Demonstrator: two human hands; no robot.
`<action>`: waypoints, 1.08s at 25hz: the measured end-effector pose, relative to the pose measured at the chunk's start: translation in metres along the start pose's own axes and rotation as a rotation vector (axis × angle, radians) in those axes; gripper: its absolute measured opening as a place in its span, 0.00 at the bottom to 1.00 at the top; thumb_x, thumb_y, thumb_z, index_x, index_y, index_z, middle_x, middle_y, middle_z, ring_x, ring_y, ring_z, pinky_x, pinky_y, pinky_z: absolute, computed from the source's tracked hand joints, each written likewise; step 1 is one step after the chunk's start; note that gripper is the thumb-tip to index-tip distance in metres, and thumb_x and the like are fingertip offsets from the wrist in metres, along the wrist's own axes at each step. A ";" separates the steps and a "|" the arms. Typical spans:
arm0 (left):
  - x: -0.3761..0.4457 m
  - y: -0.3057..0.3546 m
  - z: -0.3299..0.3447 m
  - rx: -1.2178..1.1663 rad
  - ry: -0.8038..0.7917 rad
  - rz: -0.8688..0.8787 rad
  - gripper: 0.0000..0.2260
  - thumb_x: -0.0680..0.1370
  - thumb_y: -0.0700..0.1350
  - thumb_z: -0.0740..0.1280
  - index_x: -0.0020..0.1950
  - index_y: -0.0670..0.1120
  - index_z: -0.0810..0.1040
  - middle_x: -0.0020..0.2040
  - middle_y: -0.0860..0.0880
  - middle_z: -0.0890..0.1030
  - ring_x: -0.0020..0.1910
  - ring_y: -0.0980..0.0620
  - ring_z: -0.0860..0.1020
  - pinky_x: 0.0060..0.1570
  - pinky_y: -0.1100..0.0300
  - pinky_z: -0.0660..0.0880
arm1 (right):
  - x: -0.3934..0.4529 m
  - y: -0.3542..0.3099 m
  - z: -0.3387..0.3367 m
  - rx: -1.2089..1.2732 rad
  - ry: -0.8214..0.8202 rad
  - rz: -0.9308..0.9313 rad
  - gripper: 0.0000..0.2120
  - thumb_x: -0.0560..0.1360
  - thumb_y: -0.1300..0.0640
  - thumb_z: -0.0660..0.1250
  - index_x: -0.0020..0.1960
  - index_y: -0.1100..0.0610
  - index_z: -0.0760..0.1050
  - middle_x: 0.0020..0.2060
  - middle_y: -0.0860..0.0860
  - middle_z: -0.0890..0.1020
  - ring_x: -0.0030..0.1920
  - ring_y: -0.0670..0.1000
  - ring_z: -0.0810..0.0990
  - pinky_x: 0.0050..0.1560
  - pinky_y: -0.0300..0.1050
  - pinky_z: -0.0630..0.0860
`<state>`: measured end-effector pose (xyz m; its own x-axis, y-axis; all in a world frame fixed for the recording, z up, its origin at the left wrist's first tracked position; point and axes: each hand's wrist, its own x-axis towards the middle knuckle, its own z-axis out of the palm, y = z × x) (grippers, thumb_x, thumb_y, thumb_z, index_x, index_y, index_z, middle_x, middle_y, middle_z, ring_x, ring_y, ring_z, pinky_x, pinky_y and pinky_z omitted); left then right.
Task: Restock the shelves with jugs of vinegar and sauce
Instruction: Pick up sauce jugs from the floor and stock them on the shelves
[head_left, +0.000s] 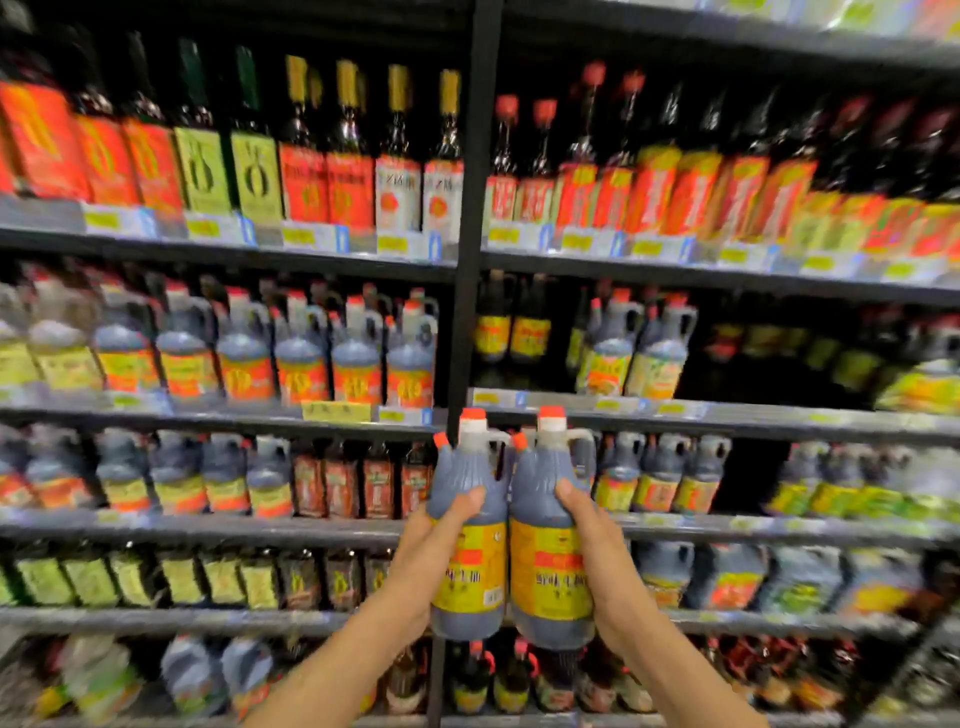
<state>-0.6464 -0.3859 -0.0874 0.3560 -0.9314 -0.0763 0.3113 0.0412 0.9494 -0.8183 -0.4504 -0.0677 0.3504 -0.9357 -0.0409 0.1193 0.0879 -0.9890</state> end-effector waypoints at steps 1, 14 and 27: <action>0.001 0.010 0.003 0.012 -0.025 0.002 0.26 0.65 0.61 0.81 0.59 0.53 0.84 0.52 0.45 0.88 0.49 0.44 0.87 0.41 0.52 0.84 | -0.002 -0.011 0.002 -0.001 0.014 -0.011 0.34 0.66 0.32 0.76 0.66 0.50 0.81 0.55 0.54 0.88 0.53 0.59 0.88 0.57 0.64 0.82; 0.104 0.068 0.038 0.047 -0.058 -0.067 0.19 0.75 0.57 0.74 0.62 0.50 0.82 0.49 0.44 0.88 0.47 0.43 0.88 0.44 0.49 0.84 | 0.112 -0.062 -0.009 -0.041 0.060 0.056 0.32 0.67 0.31 0.71 0.62 0.50 0.82 0.48 0.55 0.89 0.47 0.57 0.89 0.41 0.51 0.85; 0.237 0.082 0.096 0.070 0.104 -0.168 0.23 0.72 0.59 0.76 0.56 0.41 0.84 0.44 0.41 0.88 0.43 0.43 0.88 0.50 0.46 0.84 | 0.277 -0.098 -0.050 -0.063 -0.033 0.193 0.24 0.72 0.33 0.71 0.57 0.50 0.85 0.47 0.57 0.89 0.45 0.57 0.89 0.34 0.48 0.84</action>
<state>-0.6211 -0.6384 0.0012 0.3945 -0.8804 -0.2633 0.3130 -0.1406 0.9393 -0.7796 -0.7352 0.0105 0.3911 -0.8920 -0.2269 -0.0107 0.2421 -0.9702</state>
